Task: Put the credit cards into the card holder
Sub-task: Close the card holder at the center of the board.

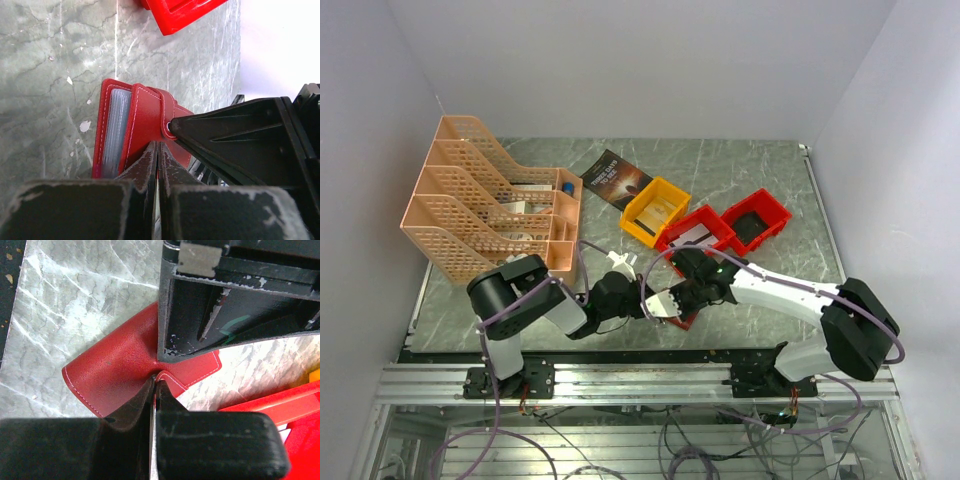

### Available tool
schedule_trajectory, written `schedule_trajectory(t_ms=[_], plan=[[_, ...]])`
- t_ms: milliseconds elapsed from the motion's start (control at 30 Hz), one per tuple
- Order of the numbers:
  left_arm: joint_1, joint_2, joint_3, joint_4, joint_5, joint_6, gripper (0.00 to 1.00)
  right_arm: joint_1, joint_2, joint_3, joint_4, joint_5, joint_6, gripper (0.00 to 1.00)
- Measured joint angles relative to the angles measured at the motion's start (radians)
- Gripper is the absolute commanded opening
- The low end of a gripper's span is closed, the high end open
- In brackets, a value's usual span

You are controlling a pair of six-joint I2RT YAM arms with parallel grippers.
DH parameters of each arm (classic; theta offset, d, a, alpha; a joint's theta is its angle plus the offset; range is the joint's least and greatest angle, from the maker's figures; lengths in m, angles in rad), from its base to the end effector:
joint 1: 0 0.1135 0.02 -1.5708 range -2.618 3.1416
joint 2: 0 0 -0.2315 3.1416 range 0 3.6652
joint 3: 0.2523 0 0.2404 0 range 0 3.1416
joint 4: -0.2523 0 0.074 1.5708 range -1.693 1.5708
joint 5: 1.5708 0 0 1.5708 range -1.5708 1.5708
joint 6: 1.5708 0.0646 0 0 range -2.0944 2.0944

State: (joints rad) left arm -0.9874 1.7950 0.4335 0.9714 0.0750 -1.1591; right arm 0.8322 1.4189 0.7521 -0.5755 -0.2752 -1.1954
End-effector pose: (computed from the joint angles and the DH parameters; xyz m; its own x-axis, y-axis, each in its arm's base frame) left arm 0.1648 -0.2585 0.0713 -0.8815 -0.3234 -0.3440 0.1563 0.4875 -0.8590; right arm 0.1546 0.1959 0.1166 0.4833 -0.7991 -0.3576 -0.8754 -0.4373 -0.2059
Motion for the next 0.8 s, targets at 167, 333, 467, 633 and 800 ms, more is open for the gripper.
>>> schedule_trajectory(t_ms=[167, 333, 467, 633, 800], plan=[[0.006, 0.024, 0.000, 0.038, 0.014, -0.003, 0.07, 0.010, -0.010, -0.011, 0.008, 0.013, -0.023, 0.00], [0.014, 0.036, -0.003, 0.060, 0.029, -0.012, 0.07, 0.036, -0.010, -0.013, 0.010, 0.048, -0.041, 0.00], [0.032, 0.065, -0.009, 0.110, 0.066, -0.031, 0.07, 0.055, -0.008, -0.013, 0.009, 0.070, -0.049, 0.00], [0.060, 0.113, -0.007, 0.176, 0.128, -0.053, 0.07, 0.063, 0.007, 0.002, -0.003, 0.082, -0.048, 0.00], [0.075, 0.120, 0.001, 0.173, 0.163, -0.053, 0.07, 0.066, 0.037, 0.034, -0.024, 0.088, 0.000, 0.00]])
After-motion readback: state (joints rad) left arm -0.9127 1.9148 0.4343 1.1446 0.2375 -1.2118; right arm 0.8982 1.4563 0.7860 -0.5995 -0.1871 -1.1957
